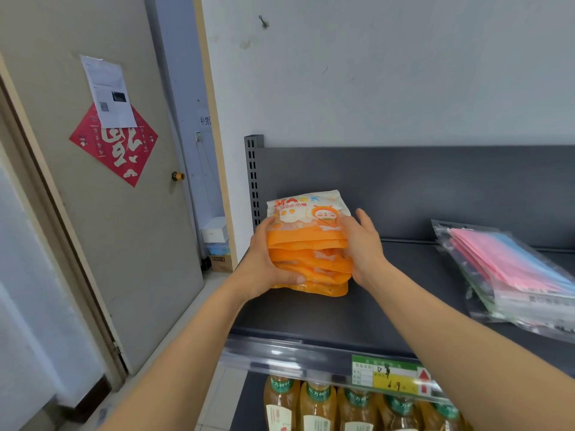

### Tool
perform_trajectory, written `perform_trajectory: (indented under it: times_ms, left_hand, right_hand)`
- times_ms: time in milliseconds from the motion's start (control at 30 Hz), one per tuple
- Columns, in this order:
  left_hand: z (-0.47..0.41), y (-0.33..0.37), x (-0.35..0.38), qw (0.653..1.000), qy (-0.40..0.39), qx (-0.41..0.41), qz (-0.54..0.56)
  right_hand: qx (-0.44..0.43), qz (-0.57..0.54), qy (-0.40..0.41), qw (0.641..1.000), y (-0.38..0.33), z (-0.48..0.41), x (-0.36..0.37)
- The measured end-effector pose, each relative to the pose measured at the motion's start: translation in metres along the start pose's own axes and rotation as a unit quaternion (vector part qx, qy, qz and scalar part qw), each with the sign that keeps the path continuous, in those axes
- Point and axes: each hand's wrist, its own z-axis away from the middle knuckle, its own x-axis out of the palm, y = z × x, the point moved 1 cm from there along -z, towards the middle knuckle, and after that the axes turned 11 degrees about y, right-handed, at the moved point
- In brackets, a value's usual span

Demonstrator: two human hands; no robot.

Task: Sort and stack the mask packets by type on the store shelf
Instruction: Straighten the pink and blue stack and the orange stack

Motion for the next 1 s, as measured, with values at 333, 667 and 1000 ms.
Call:
perform_trajectory:
  times_ms: [333,667,1000]
  left_hand:
    - [-0.009,0.001,0.006,0.998,0.061,0.009,-0.026]
    - [-0.008,0.007,0.018,0.994,0.108,0.002,-0.029]
    - [-0.002,0.005,0.007,0.997,0.066,-0.032,-0.014]
  right_hand:
    - [-0.069,0.037,0.013,0.997,0.006,0.018,-0.003]
    - [-0.104,0.058,0.045,0.992,0.014,0.026,0.003]
    - [-0.087,0.087,0.08,0.989,0.011,0.027,0.0]
